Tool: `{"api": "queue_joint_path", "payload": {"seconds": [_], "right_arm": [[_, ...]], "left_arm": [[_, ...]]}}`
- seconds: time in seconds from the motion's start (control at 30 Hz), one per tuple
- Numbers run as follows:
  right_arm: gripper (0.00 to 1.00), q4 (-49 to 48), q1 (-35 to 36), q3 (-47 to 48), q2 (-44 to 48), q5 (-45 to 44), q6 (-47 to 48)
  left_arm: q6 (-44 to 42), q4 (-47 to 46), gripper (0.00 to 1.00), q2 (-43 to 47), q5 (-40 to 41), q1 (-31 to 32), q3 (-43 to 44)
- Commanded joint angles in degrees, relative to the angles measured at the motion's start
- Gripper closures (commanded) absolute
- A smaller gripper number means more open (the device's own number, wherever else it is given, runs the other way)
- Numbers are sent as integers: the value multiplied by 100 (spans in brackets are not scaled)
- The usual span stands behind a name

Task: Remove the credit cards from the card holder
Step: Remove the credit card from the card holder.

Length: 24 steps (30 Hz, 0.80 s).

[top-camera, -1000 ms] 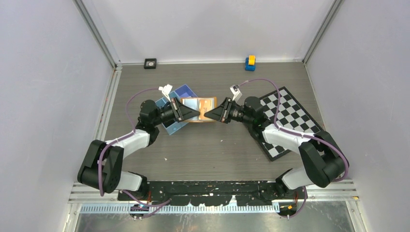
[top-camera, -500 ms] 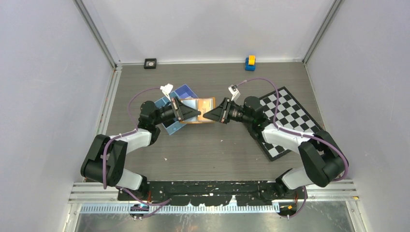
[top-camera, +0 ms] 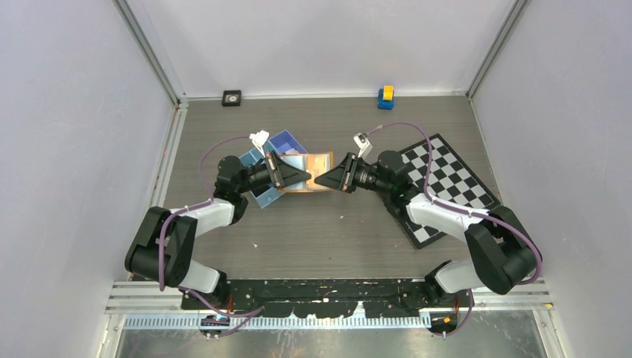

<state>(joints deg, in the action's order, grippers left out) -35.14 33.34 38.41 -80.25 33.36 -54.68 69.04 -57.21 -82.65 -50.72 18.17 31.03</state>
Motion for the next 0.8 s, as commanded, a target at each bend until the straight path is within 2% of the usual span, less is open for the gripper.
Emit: {"api": "queue_joint_path", "payload": {"seconds": [0.0, 0.43, 0.57, 0.63, 0.7, 0.77], "right_arm": [[79, -454, -52, -44, 282, 113, -117], [79, -564, -226, -231, 436, -23, -214], [69, -585, -232, -269, 481, -64, -204], [67, -609, -234, -282, 496, -53, -208], [67, -609, -235, -283, 509, -47, -202], [72, -593, -239, -275, 470, -34, -189]], "left_arm": [[-11, -185, 100, -7, -20, -81, 100], [-450, 812, 100, 186, 172, -183, 137], [-529, 942, 100, 240, 193, -183, 149], [-537, 948, 100, 231, 192, -183, 151], [-531, 947, 100, 210, 171, -183, 167], [-507, 916, 100, 197, 138, -182, 168]]}}
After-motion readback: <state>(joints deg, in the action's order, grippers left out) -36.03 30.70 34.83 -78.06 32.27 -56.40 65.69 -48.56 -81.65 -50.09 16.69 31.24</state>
